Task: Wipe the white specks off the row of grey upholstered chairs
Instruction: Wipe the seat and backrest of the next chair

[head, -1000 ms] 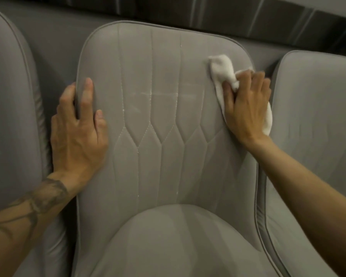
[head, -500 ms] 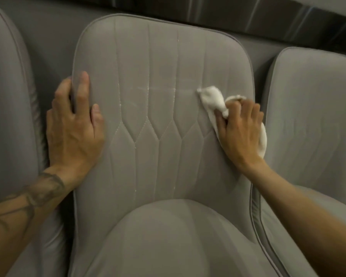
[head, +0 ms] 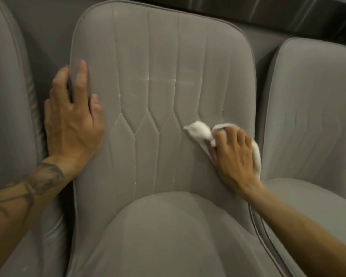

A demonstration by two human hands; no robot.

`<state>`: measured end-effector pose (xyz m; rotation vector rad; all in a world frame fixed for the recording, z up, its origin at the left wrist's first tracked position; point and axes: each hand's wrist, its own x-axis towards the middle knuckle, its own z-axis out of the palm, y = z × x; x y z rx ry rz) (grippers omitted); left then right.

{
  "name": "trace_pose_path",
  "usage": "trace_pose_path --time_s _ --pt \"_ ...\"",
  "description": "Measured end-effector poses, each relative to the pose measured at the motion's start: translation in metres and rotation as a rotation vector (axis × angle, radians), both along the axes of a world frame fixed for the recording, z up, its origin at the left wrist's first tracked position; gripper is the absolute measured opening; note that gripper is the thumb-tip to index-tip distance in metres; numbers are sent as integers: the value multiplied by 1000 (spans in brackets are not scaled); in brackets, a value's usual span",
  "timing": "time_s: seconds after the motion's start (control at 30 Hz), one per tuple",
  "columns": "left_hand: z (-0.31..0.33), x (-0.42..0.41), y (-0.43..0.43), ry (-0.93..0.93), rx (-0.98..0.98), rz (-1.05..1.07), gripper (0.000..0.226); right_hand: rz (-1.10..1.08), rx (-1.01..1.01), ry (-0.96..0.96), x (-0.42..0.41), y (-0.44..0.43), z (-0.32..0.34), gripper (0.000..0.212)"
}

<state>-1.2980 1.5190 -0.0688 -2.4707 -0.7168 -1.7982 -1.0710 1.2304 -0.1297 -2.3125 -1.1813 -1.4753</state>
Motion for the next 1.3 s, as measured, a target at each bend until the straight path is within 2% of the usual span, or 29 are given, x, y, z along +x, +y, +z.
trace_pose_path --time_s 0.07,0.17,0.23,0.3,0.37,0.43,0.57,0.63,0.77,0.83,0.93,1.03,1.13,1.3 --pt "1 -1 -1 0 -5 -1 59 68 -223 49 -14 -19 -43 22" --pt "3 -2 -2 11 -10 -14 59 210 -580 10 -29 -43 -86 23" --pt "3 -2 -3 16 -14 -20 59 241 -643 -21 -26 -41 -76 24" --pt "3 -2 -3 14 -4 -26 59 208 -537 -41 -17 -28 -49 29" --pt "2 -2 -1 8 4 -23 58 109 -344 -3 -9 -15 -21 30" --pt "2 -1 0 7 12 -23 58 57 -237 25 -10 -7 -19 26" --pt "2 -1 -1 5 3 -21 58 115 -397 32 -23 -4 -40 24" --pt "3 -1 -2 11 -1 -25 58 128 -379 10 -19 1 -24 28" --pt "3 -3 -3 10 2 -19 59 144 -134 -56 2 49 62 26" --pt "3 -3 -4 12 4 -14 59 120 59 -96 10 73 99 27" --pt "3 -3 -4 21 5 -8 58 125 310 -44 3 89 90 18" --pt "4 -3 -3 24 5 -8 58 156 238 30 -11 87 48 16" --pt "5 -3 -5 28 -4 -8 58 199 183 10 -7 86 56 17" --pt "4 -3 -5 27 1 6 58 173 480 -142 10 126 149 22"
